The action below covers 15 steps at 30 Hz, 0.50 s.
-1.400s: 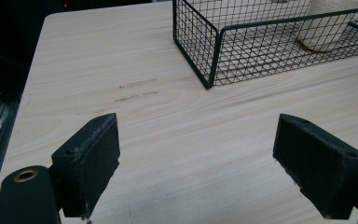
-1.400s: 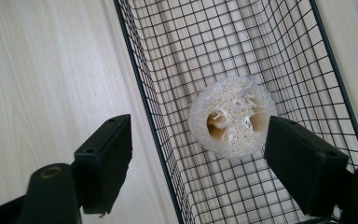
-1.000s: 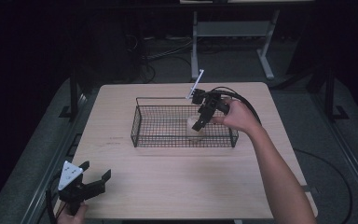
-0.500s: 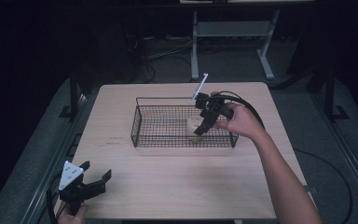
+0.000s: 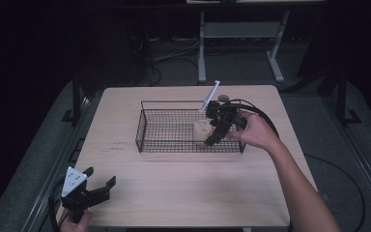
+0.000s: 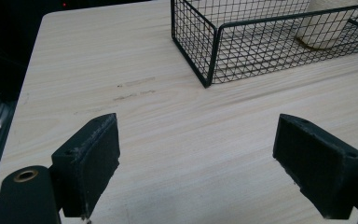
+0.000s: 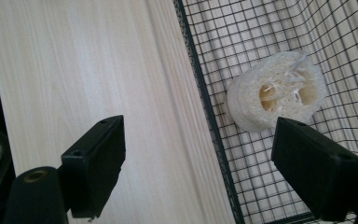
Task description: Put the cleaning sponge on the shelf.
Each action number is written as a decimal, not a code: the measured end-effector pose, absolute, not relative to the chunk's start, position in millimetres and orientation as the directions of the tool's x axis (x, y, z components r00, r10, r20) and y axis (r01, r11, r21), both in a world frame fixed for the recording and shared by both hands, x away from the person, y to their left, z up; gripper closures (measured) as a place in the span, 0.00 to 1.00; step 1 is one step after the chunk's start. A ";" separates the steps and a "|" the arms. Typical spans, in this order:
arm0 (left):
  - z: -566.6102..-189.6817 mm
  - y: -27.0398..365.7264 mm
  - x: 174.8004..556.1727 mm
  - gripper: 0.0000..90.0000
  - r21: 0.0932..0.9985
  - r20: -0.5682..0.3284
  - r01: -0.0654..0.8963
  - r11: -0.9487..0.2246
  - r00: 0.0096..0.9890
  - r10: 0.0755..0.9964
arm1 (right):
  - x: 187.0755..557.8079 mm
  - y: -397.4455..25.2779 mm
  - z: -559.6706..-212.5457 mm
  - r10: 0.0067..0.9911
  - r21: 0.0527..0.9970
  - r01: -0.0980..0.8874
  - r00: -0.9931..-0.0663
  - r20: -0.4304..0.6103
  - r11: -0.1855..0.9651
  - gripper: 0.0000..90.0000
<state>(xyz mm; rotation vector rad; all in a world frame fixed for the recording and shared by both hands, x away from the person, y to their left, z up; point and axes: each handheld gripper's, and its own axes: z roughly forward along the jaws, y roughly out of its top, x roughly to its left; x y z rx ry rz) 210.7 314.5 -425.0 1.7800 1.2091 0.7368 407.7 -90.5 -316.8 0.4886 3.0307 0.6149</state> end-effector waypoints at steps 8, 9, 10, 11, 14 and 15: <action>-425.1 313.9 210.6 0.15 0.881 0.015 0.437 -0.184 0.361 0.932 | 395.5 -91.6 -320.4 0.280 0.393 0.276 -0.959 0.049 0.877 0.19; -425.1 313.9 210.6 0.15 0.881 0.015 0.437 -0.184 0.361 0.932 | 395.5 -91.6 -320.4 0.280 0.393 0.276 -0.959 0.049 0.877 0.19; -425.0 313.9 210.5 0.15 0.881 0.017 0.436 -0.186 0.362 0.932 | 394.3 -92.0 -321.2 0.279 0.399 0.276 -0.959 0.051 0.875 0.19; -425.0 313.7 210.5 0.15 0.881 0.017 0.435 -0.186 0.363 0.932 | 391.3 -93.1 -323.1 0.280 0.398 0.279 -0.958 0.056 0.874 0.19; -425.8 312.7 210.9 0.15 0.879 0.012 0.440 -0.184 0.366 0.931 | 388.2 -94.9 -326.5 0.278 0.395 0.277 -0.959 0.056 0.876 0.19; -425.8 312.7 210.9 0.15 0.879 0.012 0.440 -0.184 0.366 0.931 | 387.5 -95.6 -327.9 0.277 0.396 0.274 -0.960 0.052 0.876 0.19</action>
